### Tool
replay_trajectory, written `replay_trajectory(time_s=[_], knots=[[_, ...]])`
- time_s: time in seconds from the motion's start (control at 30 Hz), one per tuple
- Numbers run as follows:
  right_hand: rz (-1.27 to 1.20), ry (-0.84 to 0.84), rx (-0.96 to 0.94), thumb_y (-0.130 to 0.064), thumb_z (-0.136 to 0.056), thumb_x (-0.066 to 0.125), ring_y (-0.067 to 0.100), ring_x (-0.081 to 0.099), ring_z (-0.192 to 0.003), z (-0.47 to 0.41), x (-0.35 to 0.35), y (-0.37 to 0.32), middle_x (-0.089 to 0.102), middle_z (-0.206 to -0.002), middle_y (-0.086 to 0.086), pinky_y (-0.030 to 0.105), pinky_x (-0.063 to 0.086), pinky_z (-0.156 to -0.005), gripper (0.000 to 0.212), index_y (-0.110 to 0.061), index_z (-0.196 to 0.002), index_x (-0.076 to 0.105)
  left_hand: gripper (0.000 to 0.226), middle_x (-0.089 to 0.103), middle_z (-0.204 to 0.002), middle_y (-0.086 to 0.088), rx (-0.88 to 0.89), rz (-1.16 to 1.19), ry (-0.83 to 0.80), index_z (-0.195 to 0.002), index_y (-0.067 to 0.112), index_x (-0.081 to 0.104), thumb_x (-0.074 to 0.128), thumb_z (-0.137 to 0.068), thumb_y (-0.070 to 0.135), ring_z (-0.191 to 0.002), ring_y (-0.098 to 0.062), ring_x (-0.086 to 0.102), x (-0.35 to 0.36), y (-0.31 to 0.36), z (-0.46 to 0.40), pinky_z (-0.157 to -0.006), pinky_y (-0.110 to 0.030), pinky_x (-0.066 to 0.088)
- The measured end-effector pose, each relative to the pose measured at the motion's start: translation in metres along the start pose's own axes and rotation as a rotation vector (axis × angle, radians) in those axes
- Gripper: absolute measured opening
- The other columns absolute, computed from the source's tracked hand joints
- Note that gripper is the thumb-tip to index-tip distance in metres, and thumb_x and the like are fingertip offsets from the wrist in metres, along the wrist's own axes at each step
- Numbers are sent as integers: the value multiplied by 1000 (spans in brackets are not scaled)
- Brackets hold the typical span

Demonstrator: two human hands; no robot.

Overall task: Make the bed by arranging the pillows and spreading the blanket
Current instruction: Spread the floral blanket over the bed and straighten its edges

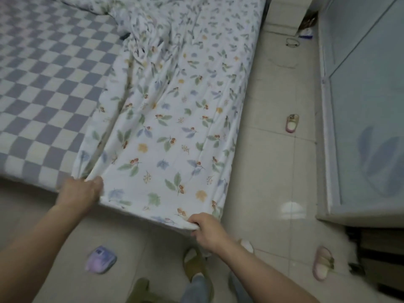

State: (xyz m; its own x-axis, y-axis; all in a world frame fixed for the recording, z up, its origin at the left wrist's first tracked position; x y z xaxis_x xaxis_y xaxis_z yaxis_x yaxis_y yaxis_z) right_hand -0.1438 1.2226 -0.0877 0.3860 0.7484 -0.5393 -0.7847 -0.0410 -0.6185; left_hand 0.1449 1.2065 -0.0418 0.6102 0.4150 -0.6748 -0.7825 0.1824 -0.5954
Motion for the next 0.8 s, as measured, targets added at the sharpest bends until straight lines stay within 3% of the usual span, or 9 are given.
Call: replay_trajectory(time_s=[0.2,0.3,0.43,0.6,0.8], knots=[[61,-108,15,-3,-89,48,29,52,-112,-7,34,7,59,-119,11,36,43,-97,36,-13,-122,58,35,63,-116,5,-57,-10,-109,-129,21,36,37,-93,19,-110,-12,59,23,14,6,-89,-23,40],[78,-173,38,-7,-91,48,27,48,-120,-12,38,12,53,-127,10,34,38,-104,45,-17,-134,48,37,56,-127,8,4,15,-266,-132,27,42,34,-96,21,-118,-13,53,33,15,9,-98,-26,35],[56,-194,66,-4,-88,48,20,50,-121,-14,30,19,52,-133,7,25,37,-101,46,-16,-133,50,51,45,-140,5,15,145,-405,-143,30,25,31,-96,11,-126,-13,47,41,14,22,-101,-29,33],[33,-157,72,-7,-89,50,17,53,-115,-30,3,15,57,-126,6,20,38,-96,40,-14,-128,54,55,49,-134,1,-43,336,-399,-142,28,27,39,-92,9,-121,-17,51,30,14,23,-95,-29,39],[65,-170,-28,-8,-90,49,17,55,-111,-65,-28,-40,59,-120,4,23,41,-94,36,-13,-126,56,60,45,-139,1,-147,570,-286,-143,28,24,39,-90,5,-125,-19,47,11,-14,43,-93,-30,40]])
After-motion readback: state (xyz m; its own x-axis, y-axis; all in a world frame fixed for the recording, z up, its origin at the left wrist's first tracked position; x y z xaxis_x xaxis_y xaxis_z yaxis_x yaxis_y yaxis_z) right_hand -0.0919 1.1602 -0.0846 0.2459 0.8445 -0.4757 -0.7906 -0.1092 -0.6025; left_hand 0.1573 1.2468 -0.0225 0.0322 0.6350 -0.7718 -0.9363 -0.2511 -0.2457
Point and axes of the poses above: each hand's wrist, its own z-axis away from the middle knuckle, its own x-axis out of the palm, y = z × x, the point moved 5 cm from there along -z, towards the middle knuckle
